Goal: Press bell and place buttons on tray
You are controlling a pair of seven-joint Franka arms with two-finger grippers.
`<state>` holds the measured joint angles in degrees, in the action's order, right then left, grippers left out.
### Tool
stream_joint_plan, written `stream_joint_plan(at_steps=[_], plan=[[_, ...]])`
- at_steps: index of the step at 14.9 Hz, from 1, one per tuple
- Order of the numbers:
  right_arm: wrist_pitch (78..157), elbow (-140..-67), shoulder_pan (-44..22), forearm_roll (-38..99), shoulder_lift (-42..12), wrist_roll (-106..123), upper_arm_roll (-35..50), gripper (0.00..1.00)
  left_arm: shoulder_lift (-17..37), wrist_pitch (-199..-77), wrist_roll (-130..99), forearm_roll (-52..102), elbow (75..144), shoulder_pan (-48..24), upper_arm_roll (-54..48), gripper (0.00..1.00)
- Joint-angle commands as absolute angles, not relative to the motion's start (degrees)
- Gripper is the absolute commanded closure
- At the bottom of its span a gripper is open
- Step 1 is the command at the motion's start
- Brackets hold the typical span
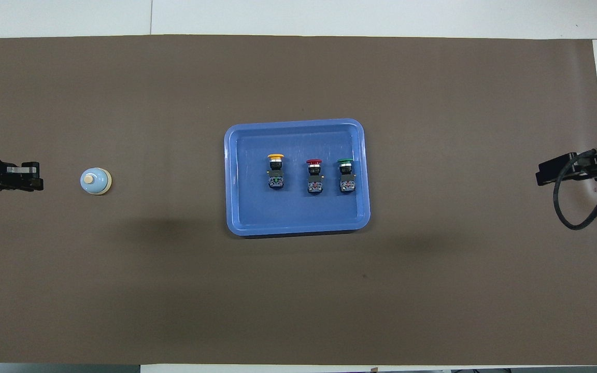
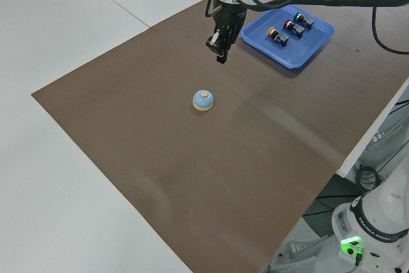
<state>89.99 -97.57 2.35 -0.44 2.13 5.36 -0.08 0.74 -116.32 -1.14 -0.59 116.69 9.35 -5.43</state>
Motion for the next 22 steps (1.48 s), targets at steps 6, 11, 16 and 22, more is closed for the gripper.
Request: stream_joint_plan(at_steps=[6,11,16,22], plan=[[88.86,-96.86,2.9,-1.41,2.2,5.63,0.79,0.0,7.03,-129.81,-1.23,-0.7,121.9,8.09,-5.54,1.0],[88.77,-96.86,2.81,-1.41,2.2,5.63,0.79,0.0,7.82,-131.83,-1.23,-0.7,122.08,8.17,-5.54,1.0],[88.77,-96.86,2.81,-1.41,2.2,5.63,0.79,0.0,8.69,-132.36,-1.14,-0.7,122.52,8.26,-5.54,1.0],[88.77,-96.86,2.81,-1.41,2.2,5.63,0.79,0.0,9.93,-135.8,-0.88,-0.7,124.28,8.26,-5.54,1.0]])
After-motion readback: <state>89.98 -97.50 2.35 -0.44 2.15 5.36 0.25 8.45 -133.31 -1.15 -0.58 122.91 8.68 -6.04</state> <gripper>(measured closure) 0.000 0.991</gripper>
